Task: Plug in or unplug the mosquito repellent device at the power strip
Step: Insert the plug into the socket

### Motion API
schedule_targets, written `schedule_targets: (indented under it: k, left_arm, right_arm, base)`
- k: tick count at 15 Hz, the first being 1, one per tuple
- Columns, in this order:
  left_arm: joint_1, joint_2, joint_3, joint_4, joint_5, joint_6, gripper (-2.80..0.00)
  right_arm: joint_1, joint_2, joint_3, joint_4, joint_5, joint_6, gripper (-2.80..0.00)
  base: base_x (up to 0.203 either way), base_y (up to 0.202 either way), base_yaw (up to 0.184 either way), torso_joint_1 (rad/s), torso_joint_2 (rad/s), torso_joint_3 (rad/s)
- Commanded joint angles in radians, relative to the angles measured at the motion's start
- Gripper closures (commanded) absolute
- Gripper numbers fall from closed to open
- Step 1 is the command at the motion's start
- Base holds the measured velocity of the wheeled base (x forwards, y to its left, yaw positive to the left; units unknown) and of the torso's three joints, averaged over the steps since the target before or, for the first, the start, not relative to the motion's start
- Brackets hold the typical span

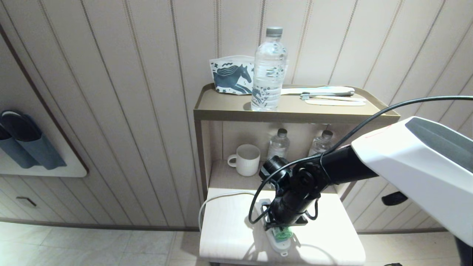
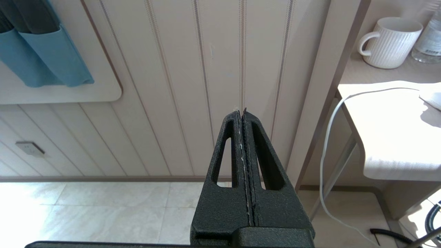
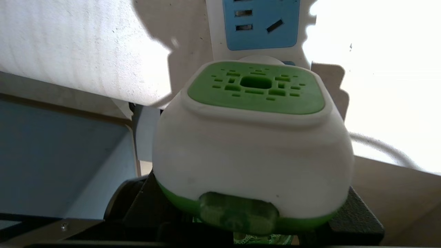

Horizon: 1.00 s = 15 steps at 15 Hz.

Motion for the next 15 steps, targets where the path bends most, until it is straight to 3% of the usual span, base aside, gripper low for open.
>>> schedule_targets:
  k: [1, 11, 15]
  left_arm:
    - [0.0, 0.0, 0.0, 0.0, 0.0, 0.0, 0.0]
    - [0.0, 0.0, 0.0, 0.0, 0.0, 0.0, 0.0]
    - [0.0, 0.0, 0.0, 0.0, 0.0, 0.0, 0.0]
  right_arm:
    - [-0.001, -0.008, 0.054, -0.081, -0.001, 0.003, 0.0]
    - [0.002, -0.009, 0.06, -0.076, -0.007, -0.008, 0.0]
    - [0.029, -0.069, 0.062, -0.087, -0.069, -0.011, 0.0]
  base:
    - [0.0, 0.0, 0.0, 0.0, 0.0, 0.0]
    - [0.0, 0.0, 0.0, 0.0, 0.0, 0.0]
    - [0.0, 0.0, 0.0, 0.0, 0.0, 0.0]
